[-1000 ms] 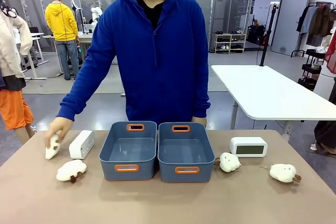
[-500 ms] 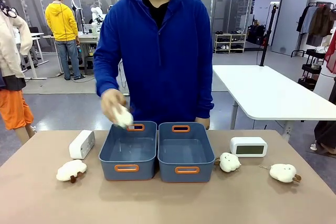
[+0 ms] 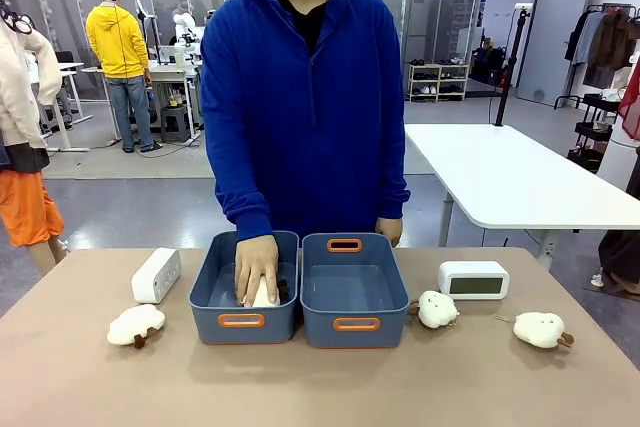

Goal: Sort the digital clocks into the basket.
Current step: Pick up the Digital clock from the table and place it into the empty Plastic storage basket.

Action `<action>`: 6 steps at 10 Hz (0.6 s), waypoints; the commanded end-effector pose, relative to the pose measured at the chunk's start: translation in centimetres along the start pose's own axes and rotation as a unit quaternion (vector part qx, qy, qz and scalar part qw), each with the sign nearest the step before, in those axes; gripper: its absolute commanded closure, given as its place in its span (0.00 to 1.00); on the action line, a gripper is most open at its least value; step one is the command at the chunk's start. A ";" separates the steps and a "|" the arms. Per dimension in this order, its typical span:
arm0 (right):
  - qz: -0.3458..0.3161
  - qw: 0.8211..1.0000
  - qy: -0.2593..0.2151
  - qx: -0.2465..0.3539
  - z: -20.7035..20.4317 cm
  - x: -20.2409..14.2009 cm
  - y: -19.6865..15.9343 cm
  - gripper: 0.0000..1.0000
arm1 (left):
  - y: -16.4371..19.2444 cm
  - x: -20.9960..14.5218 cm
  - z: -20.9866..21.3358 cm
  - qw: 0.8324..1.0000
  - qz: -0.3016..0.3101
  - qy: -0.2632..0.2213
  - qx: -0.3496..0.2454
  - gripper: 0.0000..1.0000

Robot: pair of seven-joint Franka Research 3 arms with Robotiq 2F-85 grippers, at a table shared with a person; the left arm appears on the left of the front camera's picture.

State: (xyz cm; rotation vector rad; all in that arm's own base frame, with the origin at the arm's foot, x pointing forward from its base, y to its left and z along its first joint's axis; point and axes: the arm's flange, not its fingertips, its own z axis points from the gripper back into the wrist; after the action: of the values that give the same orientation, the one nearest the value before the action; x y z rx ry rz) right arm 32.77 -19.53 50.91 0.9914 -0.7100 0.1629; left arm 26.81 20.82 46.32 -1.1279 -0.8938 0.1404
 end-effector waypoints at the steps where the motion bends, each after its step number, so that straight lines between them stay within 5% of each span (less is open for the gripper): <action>1: 0.270 0.937 0.117 -0.188 -5.1 2.3 1.8 0.00 | -0.1 0.1 0.1 1.000 -0.005 -0.005 -0.009 0.00; 3: 0.389 0.869 0.242 -0.190 -10.5 4.6 2.4 0.00 | -0.1 0.1 0.1 1.000 -0.005 -0.005 -0.009 0.00; 5: 0.501 0.779 0.331 -0.181 -16.5 6.6 1.9 0.00 | -0.1 0.1 0.1 1.000 -0.005 -0.005 -0.009 0.00; 6: 0.512 0.766 0.349 -0.171 -18.4 6.6 2.1 0.00 | -0.1 0.1 0.1 1.000 -0.005 -0.005 -0.009 0.00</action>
State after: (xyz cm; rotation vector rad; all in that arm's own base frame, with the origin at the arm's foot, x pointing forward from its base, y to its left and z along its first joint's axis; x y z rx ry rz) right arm 44.34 -3.86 50.66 0.3171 -0.4633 0.9518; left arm 26.83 20.80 46.31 -1.1272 -0.8923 0.1401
